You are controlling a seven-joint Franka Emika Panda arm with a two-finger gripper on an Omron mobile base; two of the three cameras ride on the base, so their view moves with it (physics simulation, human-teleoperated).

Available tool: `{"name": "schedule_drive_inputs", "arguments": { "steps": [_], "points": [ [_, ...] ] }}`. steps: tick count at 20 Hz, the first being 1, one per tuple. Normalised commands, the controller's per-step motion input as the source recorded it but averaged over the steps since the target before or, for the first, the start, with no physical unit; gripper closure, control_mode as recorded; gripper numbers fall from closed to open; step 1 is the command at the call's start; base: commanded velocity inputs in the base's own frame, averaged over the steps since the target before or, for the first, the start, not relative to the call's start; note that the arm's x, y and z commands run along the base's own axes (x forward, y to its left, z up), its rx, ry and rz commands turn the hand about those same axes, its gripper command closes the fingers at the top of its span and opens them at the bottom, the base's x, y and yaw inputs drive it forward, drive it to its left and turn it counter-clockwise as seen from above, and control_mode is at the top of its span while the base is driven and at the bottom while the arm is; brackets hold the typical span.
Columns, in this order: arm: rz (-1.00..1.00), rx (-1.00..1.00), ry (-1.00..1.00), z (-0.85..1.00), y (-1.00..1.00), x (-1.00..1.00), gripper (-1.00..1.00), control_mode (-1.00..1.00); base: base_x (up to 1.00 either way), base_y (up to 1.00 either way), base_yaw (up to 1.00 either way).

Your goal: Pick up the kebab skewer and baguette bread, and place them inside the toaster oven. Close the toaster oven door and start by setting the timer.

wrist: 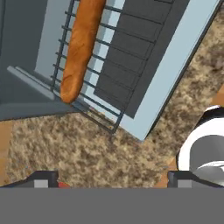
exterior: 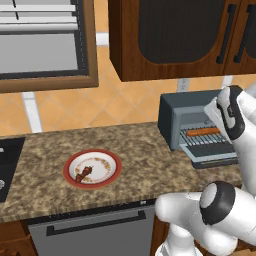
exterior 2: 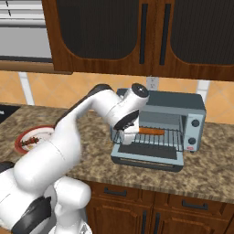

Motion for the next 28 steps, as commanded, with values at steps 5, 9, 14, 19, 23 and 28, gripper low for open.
{"name": "schedule_drive_inputs", "arguments": {
  "steps": [5, 9, 14, 19, 23, 28],
  "points": [
    [0.45, -0.26, 0.10, 0.21, 1.00, -0.44, -1.00, -1.00, 0.00, 0.00, 0.00],
    [0.47, -0.19, 0.08, 0.14, 1.00, -0.21, -1.00, -1.00, 0.00, 0.00, 0.00],
    [0.41, -0.15, 0.10, 0.09, 1.00, -0.04, -1.00, -1.00, 0.00, 0.00, 0.00],
    [0.25, -0.17, 0.01, 0.00, 1.00, 0.00, -1.00, -1.00, 0.00, 0.00, 0.00],
    [0.16, -0.09, 0.00, -0.25, 1.00, 0.00, -1.00, -1.00, 0.00, 0.00, 0.00],
    [0.02, 0.00, 0.00, -0.53, 1.00, 0.00, -1.00, -1.00, 0.00, 0.00, 0.00]
  ]
}}
